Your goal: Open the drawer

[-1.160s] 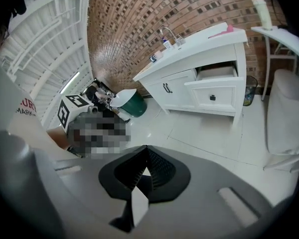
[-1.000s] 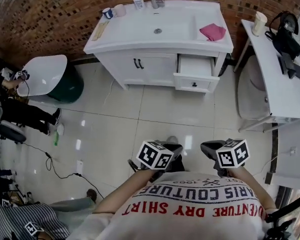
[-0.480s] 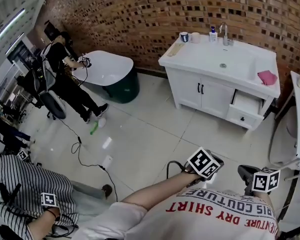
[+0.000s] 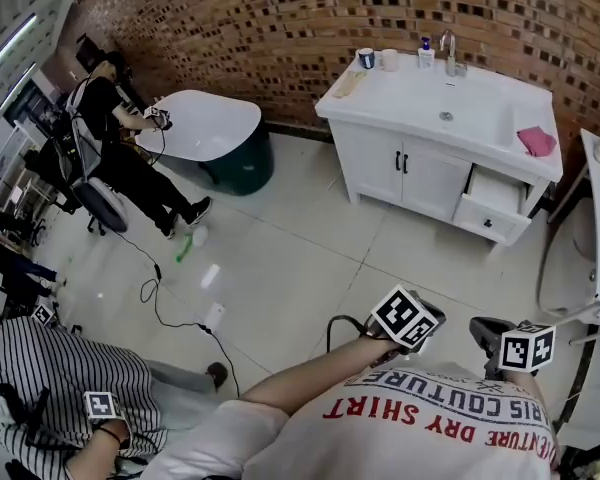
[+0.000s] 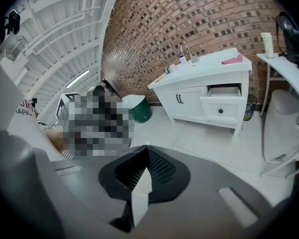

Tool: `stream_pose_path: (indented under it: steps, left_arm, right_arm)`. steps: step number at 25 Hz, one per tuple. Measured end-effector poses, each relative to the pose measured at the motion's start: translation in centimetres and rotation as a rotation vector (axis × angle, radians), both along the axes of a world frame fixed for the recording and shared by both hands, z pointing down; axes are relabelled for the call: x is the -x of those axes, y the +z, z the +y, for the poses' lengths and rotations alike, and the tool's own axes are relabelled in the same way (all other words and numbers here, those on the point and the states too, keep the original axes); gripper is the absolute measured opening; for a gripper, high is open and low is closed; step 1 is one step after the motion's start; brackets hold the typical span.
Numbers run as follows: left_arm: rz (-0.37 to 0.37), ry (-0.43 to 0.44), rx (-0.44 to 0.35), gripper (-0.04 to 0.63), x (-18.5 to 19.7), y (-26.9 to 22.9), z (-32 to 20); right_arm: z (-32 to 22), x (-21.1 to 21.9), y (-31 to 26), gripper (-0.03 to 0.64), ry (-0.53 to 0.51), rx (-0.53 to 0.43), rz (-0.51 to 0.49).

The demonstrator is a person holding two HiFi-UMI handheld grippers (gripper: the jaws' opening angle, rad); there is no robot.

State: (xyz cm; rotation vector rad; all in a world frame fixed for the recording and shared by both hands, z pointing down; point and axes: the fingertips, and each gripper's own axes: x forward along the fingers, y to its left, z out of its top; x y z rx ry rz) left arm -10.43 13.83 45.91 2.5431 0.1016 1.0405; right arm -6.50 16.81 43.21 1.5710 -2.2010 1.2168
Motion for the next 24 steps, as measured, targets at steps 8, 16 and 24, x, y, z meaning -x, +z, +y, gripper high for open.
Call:
stream_pose_path:
  steps: [8,16,24]
  left_arm:
    - [-0.009,0.006,0.028,-0.003,1.6,1.2,-0.4]
    - [-0.001,0.036,0.033,-0.003,2.2,0.9,0.5]
    - [0.005,0.035,0.03,-0.003,3.0,0.9,0.2]
  right_arm:
    - [-0.1,1.3,1.8,0.006,0.016,0.037,-0.009]
    - [0.7,2.2,1.7,0.006,0.028,0.043,0.005]
    - [0.5,2.6,2.0,0.006,0.025,0.044,0.034]
